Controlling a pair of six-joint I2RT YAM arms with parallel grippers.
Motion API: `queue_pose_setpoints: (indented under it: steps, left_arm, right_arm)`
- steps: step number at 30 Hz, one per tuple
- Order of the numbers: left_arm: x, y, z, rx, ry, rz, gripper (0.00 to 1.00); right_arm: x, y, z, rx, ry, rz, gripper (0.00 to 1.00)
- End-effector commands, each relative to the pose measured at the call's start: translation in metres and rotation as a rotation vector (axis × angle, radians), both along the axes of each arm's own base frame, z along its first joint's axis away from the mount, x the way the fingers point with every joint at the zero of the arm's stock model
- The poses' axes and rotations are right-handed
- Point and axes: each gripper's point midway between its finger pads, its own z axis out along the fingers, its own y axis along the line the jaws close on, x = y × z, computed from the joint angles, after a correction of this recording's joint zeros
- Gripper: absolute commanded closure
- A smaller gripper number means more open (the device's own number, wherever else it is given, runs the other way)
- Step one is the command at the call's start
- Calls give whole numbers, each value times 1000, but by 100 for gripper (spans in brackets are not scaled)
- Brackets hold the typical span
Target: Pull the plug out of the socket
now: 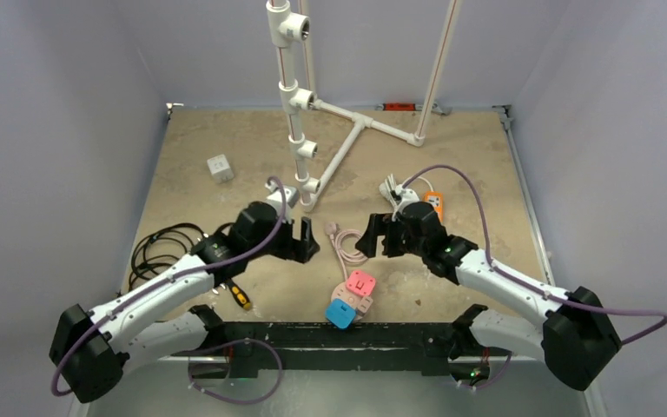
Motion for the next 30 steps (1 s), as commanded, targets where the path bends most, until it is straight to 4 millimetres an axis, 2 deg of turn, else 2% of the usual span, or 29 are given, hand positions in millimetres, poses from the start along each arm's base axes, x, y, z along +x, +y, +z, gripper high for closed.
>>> queue_pose_setpoints:
  steps: [1, 7, 10, 12, 15, 19, 24, 30]
  left_arm:
    - [-30, -38, -12, -38, -7, -7, 16]
    - [-83, -89, -16, -60, -48, -95, 16]
    - [-113, -125, -22, 8, -77, -167, 16]
    - [-125, -136, -29, 117, -121, -169, 15]
    - [-130, -142, -35, 200, -157, -137, 13]
    - [-138, -152, -37, 141, -131, -152, 12]
    - [-142, -164, -36, 112, -125, -174, 13]
    - [-152, -183, -42, 188, -153, -208, 37]
  right_arm:
    - [-3, 9, -10, 41, 17, -27, 12]
    - [-1, -7, -20, -15, 8, -89, 9]
    - [-1, -11, -24, -36, 13, -104, 9]
    - [-3, -10, -23, -22, 18, -101, 9]
    - [-3, -12, -18, -13, 5, -107, 8]
    - [-6, -16, -14, -6, -10, -119, 6]
    - [-10, -20, -19, -14, -4, -125, 6]
    - [-14, -24, -24, -14, 6, -135, 7]
